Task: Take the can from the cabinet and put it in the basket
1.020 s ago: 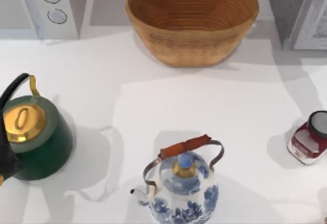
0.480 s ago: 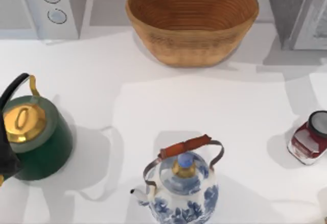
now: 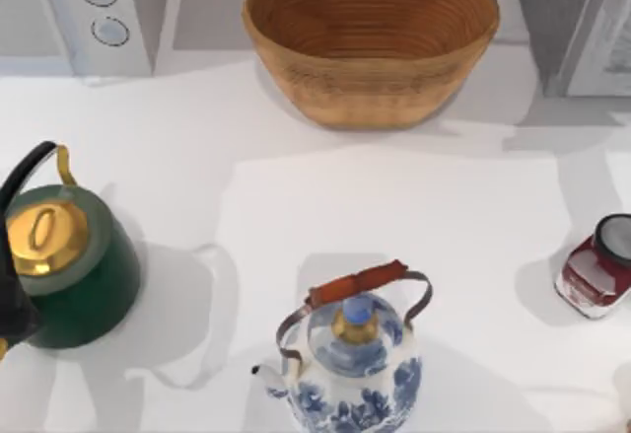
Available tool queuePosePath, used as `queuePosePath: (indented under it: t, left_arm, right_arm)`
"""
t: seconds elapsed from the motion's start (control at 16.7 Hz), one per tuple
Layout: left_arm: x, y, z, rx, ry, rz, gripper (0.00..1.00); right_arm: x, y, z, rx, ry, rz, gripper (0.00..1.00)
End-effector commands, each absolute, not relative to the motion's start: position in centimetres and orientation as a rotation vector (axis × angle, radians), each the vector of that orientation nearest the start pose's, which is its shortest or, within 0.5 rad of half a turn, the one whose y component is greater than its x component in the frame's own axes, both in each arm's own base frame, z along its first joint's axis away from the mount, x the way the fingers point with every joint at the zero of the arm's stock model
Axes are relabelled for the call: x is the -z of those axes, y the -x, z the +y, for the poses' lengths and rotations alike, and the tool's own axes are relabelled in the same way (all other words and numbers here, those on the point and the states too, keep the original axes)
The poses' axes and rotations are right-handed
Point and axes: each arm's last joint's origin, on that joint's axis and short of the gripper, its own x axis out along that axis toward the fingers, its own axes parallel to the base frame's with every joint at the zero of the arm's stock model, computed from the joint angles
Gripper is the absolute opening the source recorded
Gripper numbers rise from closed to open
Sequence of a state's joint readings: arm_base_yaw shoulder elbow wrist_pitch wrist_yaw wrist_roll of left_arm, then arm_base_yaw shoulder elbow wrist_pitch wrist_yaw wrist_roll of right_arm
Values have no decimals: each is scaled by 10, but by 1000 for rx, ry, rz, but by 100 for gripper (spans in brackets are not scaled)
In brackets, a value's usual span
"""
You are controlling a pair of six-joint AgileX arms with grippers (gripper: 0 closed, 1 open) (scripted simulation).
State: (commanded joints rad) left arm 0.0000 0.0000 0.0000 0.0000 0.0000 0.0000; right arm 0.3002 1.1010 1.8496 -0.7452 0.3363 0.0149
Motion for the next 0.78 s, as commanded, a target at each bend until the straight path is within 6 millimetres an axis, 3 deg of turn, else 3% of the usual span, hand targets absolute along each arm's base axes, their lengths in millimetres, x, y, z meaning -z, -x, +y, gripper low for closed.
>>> queuePosePath:
  t: [0.18, 0.3, 0.42, 0.78]
  left_arm:
    - [-160, -106, -1, 0, 0, 0, 100]
    - [-160, -106, -1, 0, 0, 0, 100]
    - [-160, -106, -1, 0, 0, 0, 100]
    - [-160, -106, -1, 0, 0, 0, 100]
  right_arm:
    - [-516, -128, 30, 27, -1, -5, 0]
    - [-482, -123, 25, 24, 2, 10, 0]
    - [-436, -121, 20, 20, 8, 41, 0]
    - [-270, -112, 7, 10, 10, 118, 0]
